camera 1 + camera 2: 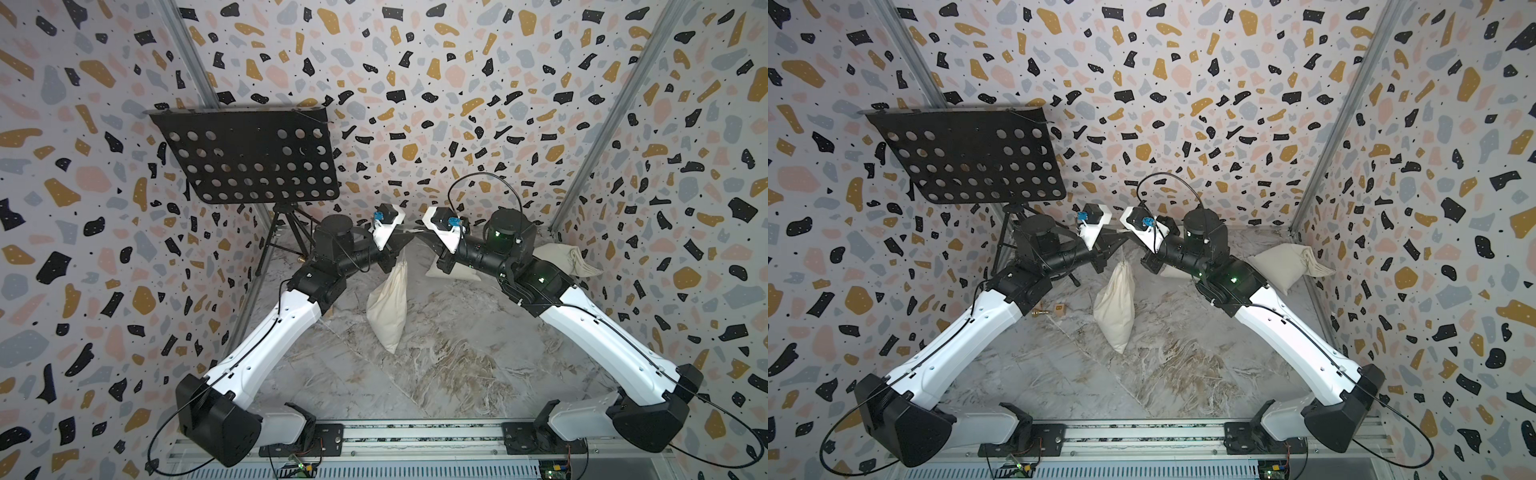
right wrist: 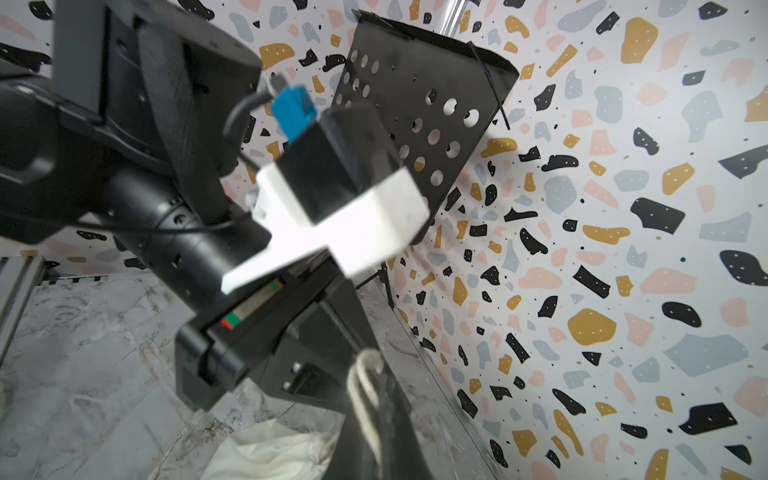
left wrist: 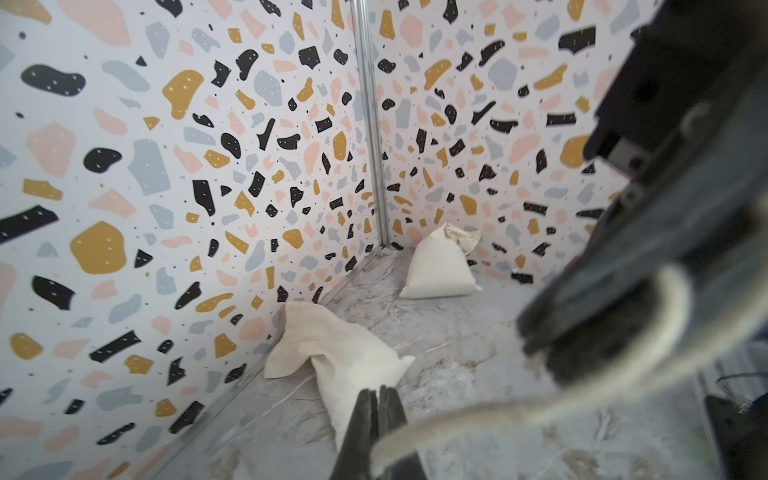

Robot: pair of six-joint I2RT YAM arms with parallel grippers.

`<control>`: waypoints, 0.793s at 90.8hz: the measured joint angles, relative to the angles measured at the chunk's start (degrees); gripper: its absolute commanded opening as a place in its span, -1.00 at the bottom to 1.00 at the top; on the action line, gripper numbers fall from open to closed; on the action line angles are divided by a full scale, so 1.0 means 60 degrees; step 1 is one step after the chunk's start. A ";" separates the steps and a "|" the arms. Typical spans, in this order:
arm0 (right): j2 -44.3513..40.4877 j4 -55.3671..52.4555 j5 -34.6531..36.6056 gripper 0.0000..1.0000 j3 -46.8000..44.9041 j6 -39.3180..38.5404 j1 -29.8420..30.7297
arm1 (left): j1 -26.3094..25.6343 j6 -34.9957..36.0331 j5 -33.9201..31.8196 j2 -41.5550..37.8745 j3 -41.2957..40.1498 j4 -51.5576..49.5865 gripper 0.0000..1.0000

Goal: Close the soil bag
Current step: Frap the soil bag at the center of the board.

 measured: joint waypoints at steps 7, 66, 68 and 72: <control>-0.0240 0.0171 0.0346 -0.32 -0.0484 -0.0142 0.0000 | 0.0000 -0.0138 -0.0178 -0.0036 0.0182 -0.0382 -1.00; 0.0572 0.4481 -0.2634 0.25 -0.4076 0.3144 -0.1147 | 0.0004 -0.1774 -0.0707 -0.0404 0.0412 -0.1213 -1.00; 0.0725 0.4615 -0.2769 0.25 -0.4051 0.3253 -0.1147 | 0.0007 -0.1880 -0.0688 -0.0404 0.0412 -0.1213 -1.00; 0.1031 0.4921 -0.3016 0.25 -0.4014 0.3453 -0.1147 | 0.0011 -0.2029 -0.0659 -0.0404 0.0412 -0.1209 -1.00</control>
